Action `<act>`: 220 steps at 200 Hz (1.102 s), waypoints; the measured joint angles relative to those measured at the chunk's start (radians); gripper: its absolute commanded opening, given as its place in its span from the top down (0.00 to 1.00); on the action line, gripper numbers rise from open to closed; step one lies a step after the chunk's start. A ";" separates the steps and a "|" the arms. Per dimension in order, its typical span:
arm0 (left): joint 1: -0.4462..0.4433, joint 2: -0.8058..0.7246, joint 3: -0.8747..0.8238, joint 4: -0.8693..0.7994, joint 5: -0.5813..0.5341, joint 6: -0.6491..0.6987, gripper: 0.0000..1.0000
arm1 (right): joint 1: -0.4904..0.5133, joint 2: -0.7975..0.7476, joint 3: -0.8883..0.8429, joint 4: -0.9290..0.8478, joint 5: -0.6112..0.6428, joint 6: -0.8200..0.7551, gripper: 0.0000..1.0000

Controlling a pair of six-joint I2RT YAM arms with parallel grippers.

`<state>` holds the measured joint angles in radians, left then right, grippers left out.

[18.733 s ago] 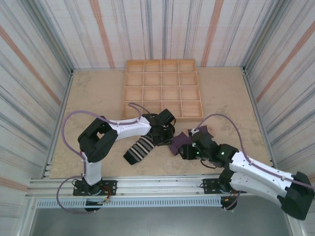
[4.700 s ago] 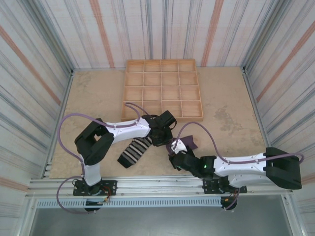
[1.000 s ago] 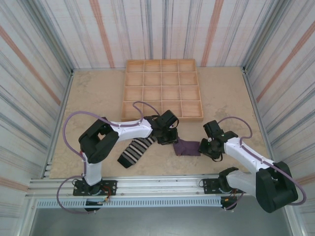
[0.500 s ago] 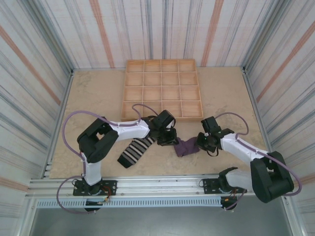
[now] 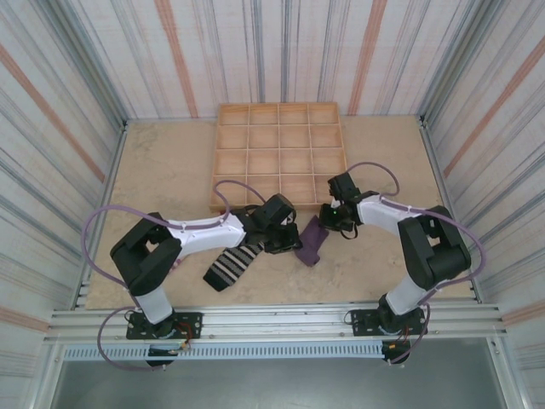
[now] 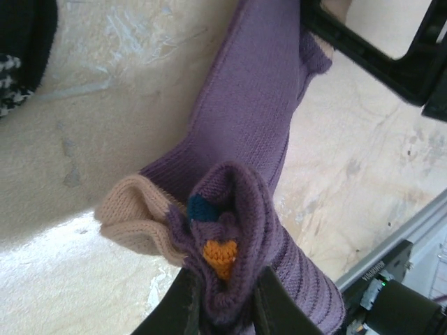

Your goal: Roll the socks

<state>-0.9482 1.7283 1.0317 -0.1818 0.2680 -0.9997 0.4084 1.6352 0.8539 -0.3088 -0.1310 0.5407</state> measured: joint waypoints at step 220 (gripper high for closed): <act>-0.010 0.047 0.079 -0.249 -0.102 -0.107 1.00 | 0.558 -0.769 -0.400 0.126 0.291 -0.183 0.18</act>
<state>-0.9577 1.7756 1.1107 -0.4309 0.1661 -1.1065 0.9668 0.8661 0.4541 -0.1825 0.1596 0.3576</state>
